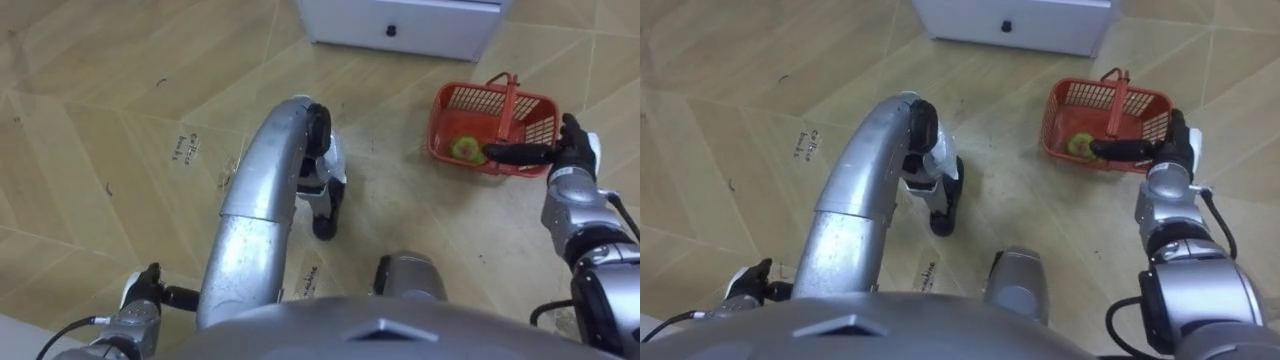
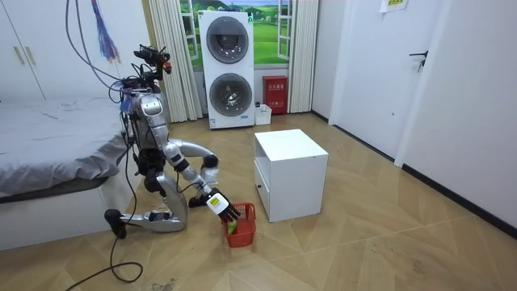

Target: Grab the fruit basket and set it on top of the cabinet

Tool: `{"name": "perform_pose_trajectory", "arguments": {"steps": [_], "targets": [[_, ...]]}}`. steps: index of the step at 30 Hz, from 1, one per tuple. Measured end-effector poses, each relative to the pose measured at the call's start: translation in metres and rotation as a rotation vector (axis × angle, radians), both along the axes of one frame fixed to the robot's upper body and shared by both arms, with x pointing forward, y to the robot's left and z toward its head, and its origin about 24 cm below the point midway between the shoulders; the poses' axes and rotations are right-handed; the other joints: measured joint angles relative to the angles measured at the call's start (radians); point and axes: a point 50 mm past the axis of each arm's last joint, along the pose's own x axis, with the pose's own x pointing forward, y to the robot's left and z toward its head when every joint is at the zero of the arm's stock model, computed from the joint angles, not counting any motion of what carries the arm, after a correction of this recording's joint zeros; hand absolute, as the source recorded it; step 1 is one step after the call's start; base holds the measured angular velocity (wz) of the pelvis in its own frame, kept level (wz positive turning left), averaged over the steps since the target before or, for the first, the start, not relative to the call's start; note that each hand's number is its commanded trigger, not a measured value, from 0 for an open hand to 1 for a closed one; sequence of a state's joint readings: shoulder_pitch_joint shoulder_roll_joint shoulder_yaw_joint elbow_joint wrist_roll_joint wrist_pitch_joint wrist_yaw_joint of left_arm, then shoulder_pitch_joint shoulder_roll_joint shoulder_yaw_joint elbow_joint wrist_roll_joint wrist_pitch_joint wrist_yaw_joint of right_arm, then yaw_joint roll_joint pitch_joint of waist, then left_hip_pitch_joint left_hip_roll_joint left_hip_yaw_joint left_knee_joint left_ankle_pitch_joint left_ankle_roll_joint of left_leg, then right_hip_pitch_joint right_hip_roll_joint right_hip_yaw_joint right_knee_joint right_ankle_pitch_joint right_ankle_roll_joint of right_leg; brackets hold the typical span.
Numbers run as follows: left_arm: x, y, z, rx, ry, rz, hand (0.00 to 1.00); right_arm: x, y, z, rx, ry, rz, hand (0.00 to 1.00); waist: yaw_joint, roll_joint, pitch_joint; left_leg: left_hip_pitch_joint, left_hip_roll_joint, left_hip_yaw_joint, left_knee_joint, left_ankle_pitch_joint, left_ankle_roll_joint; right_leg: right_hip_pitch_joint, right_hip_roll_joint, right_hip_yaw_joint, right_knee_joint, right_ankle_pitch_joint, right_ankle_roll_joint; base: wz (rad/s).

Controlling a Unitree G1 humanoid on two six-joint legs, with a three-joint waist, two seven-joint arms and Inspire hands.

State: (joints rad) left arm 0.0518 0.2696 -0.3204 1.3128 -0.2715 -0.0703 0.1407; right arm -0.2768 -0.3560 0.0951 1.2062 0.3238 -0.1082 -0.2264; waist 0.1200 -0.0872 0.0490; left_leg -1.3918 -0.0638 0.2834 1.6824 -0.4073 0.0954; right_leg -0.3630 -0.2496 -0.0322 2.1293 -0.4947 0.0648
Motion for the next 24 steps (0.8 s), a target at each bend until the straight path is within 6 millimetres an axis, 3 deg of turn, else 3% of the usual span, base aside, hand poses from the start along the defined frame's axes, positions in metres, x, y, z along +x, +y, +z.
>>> {"name": "perform_pose_trajectory", "arguments": {"steps": [7,13,24], "targets": [[0.000,-0.004,-0.001,-0.044,0.020,-0.035,0.00,-0.013,-0.008,-0.007,0.021,0.064,-0.041,0.00,0.013,0.007,-0.0023,-0.011,-0.001,0.017,-0.010,0.010,0.008,-0.021,-0.019,-0.003,0.008,-0.005,-0.004,0.00],[0.000,-0.004,-0.002,-0.050,0.031,-0.035,0.00,-0.012,-0.015,-0.003,0.021,0.071,-0.045,0.00,0.031,0.011,-0.0012,-0.023,-0.001,0.033,-0.020,0.019,0.018,-0.040,-0.042,-0.002,0.016,-0.009,-0.001,0.02],[-0.006,-0.005,-0.003,-0.088,0.057,-0.045,0.00,-0.003,-0.021,0.005,0.038,0.062,-0.028,0.00,0.062,0.034,-0.0001,-0.023,-0.003,0.039,-0.021,0.020,0.020,-0.039,-0.048,-0.003,0.016,-0.010,-0.001,0.00]]}}
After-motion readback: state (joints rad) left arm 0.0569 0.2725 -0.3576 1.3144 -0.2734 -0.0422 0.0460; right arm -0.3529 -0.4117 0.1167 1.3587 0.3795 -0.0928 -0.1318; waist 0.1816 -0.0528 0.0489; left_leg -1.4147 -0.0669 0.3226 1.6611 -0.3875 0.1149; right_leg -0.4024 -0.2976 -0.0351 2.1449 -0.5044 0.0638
